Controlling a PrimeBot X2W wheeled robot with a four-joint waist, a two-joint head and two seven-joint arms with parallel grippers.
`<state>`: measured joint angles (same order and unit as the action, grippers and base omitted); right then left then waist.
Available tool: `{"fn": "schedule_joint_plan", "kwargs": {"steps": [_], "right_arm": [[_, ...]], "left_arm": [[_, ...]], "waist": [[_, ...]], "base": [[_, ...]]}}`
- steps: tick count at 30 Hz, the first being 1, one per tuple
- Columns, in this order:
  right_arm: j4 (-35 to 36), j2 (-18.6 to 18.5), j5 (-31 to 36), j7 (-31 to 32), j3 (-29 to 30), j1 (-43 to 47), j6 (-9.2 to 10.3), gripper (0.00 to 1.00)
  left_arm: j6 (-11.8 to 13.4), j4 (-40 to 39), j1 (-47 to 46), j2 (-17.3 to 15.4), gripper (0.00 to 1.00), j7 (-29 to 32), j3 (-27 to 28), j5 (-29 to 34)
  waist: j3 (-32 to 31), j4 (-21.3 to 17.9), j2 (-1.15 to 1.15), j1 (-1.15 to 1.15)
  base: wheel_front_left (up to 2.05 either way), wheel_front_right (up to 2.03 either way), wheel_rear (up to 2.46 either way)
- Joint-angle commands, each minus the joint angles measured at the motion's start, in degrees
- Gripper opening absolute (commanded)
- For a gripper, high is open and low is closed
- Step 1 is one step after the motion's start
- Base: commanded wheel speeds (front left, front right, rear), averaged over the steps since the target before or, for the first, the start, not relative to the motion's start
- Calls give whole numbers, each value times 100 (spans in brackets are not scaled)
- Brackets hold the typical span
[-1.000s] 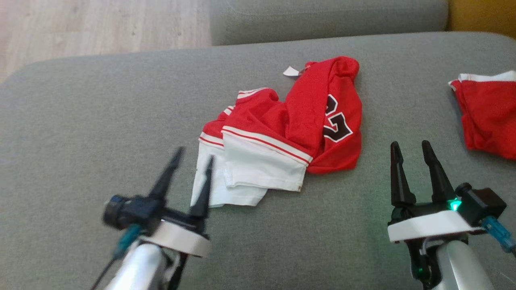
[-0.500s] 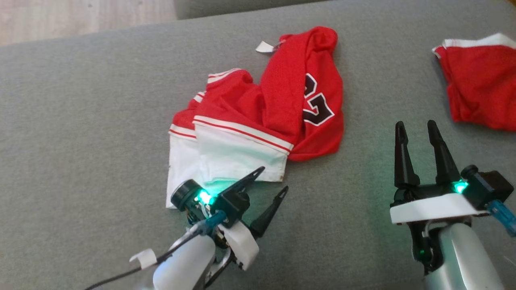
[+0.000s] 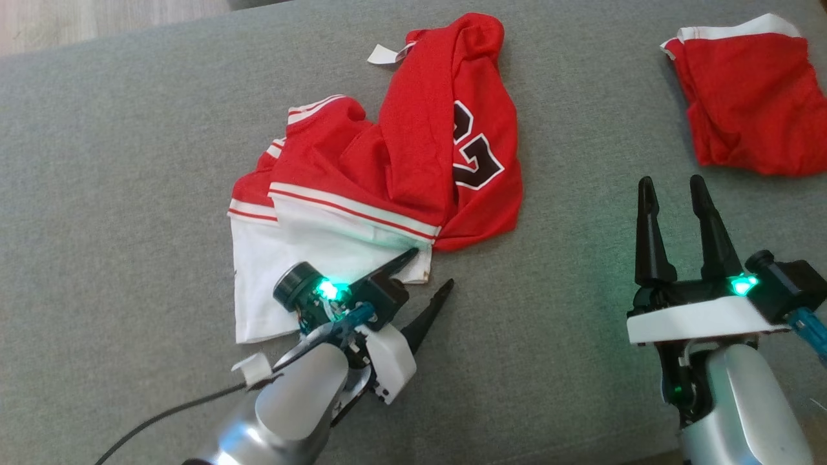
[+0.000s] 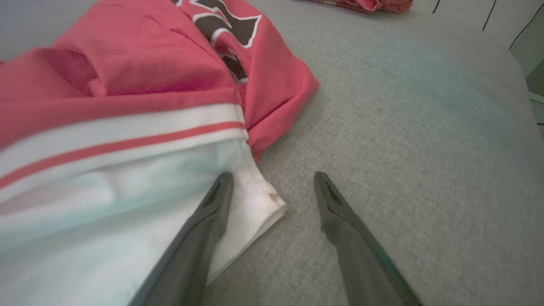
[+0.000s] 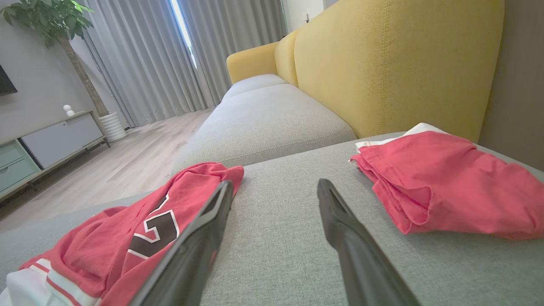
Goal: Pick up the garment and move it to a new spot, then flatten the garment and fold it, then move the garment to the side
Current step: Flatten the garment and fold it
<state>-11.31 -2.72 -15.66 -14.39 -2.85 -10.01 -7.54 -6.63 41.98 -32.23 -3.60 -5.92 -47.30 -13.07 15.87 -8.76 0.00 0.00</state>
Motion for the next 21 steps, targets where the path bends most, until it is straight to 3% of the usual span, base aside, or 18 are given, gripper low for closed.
{"fn": "schedule_joint_plan", "kwargs": {"steps": [1, 2, 3, 4, 14, 21], "right_arm": [[207, -16, -53, -61, -102, -168, 5, 100], [204, -16, -53, -61, -98, -167, 5, 100], [200, -16, -53, -61, -90, -167, 5, 100], [197, -16, -50, -61, -80, -170, 5, 100], [91, -16, -21, -61, -38, -142, 5, 100], [12, -16, -42, -61, -70, -38, 5, 100]], "left_arm": [[4, 66, -138, -22, 100, 136, 78, -41], [1, 127, -146, -16, 76, 189, 55, -54], [-2, 173, -157, -10, 28, 226, 31, -63], [-4, 208, -169, -6, 0, 249, 7, -70], [86, 195, -219, -34, 0, -17, 29, -169], [285, -334, -394, -408, 0, -136, 420, -386]], "waist": [[0, -14, 0, 0], [-5, -15, 0, 0], [-10, -14, 0, 0], [-15, -7, 0, 0], [-320, 186, 0, 0], [-641, 344, 0, 0]], "base": [[0, 0, 0], [0, 0, 0], [0, 0, 0], [0, 0, 0], [0, 0, 0], [0, 0, 0]]}}
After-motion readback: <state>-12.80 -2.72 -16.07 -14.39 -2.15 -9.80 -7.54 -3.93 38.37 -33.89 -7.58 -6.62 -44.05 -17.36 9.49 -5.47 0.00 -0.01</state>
